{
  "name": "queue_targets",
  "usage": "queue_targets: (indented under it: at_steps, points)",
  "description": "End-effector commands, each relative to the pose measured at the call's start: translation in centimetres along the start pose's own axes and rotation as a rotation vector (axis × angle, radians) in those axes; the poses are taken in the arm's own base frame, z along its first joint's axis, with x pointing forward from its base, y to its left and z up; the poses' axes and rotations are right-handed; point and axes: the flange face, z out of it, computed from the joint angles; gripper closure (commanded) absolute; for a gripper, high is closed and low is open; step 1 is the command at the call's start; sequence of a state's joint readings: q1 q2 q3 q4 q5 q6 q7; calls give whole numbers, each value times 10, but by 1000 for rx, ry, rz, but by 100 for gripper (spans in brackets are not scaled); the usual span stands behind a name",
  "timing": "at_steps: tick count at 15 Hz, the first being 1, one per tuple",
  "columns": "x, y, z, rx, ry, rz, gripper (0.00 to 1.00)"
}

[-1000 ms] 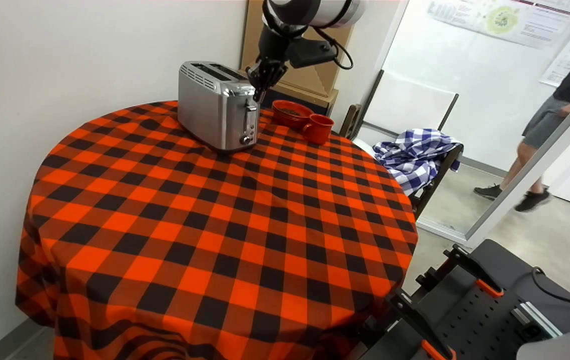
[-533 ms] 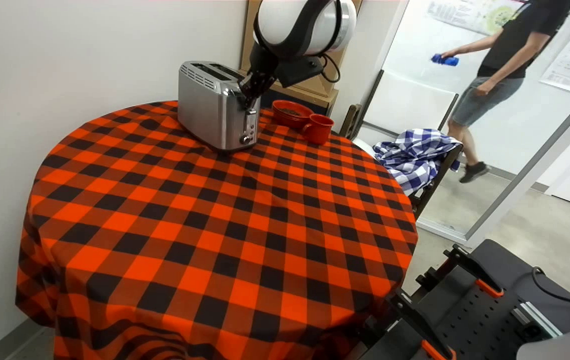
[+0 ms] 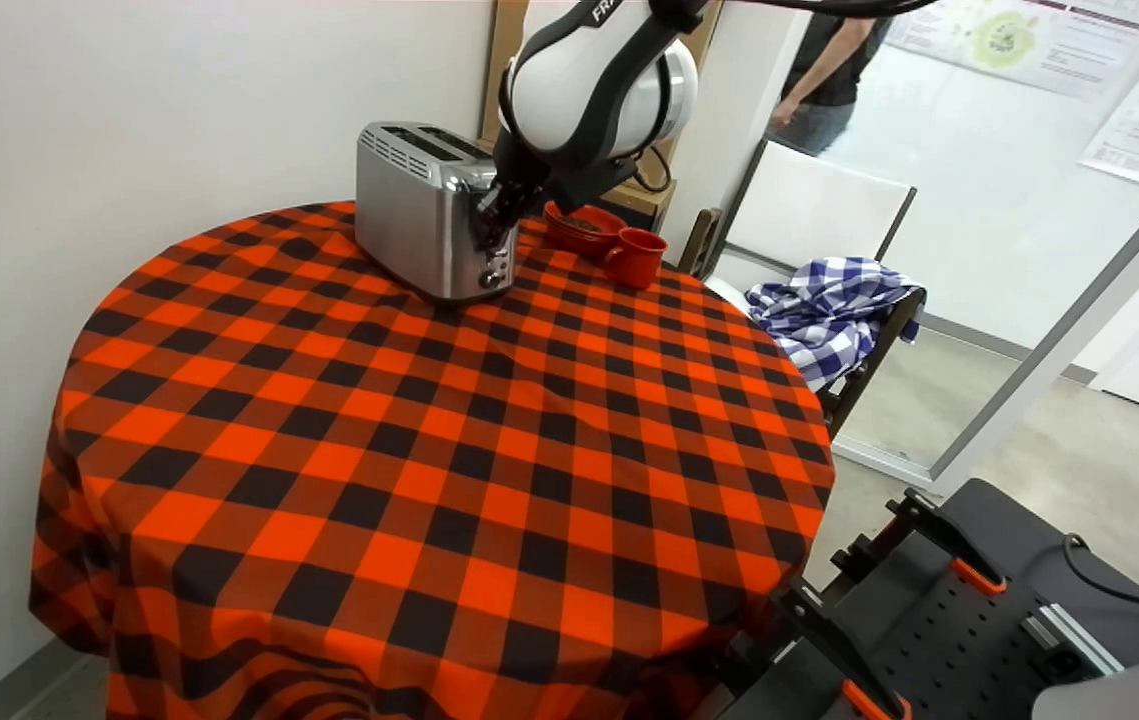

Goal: Pull the toaster lever down

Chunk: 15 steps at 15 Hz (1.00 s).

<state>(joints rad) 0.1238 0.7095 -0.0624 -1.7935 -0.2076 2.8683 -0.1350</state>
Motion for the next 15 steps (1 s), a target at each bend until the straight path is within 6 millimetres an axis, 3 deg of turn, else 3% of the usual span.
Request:
queue_targets:
  at_steps: [1, 4, 7, 8, 10, 15]
  points:
    - [-14, -5, 32, 1, -44, -13, 100]
    - [-21, -6, 42, 7, -64, -15, 100]
    - [-13, -3, 32, 23, -77, 4, 100]
    - [-11, -3, 25, 33, -103, 2, 74]
    - [-4, 0, -3, 67, -174, -5, 66]
    - [-10, 27, -80, 159, -290, -24, 29]
